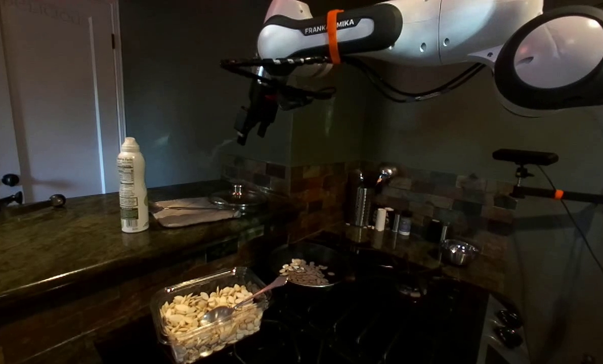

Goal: Pick up the lid from the counter to the right of the stove and place it on the counter above the stove

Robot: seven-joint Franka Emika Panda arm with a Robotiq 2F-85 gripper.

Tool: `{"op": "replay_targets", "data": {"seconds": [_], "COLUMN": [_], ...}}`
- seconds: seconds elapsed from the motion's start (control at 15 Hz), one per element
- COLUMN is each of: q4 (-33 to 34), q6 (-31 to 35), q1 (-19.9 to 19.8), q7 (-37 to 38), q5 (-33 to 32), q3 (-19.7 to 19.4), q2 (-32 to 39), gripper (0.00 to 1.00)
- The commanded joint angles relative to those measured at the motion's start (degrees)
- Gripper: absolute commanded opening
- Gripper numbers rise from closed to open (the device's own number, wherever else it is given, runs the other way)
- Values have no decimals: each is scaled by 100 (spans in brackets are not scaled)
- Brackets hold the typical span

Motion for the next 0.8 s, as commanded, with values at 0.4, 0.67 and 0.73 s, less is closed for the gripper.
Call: {"op": "replay_targets", "data": {"seconds": [0.4, 0.67, 0.73], "q4": [-2944, -2905, -3160], "q6": [-519, -108, 199], "q1": [-409, -443, -488], "q7": [-805, -1170, -1348], "q5": [133, 197, 235], "q3": [56, 12, -5], "q2": [-1915, -1857, -2010], "gripper": [100, 100, 100]}}
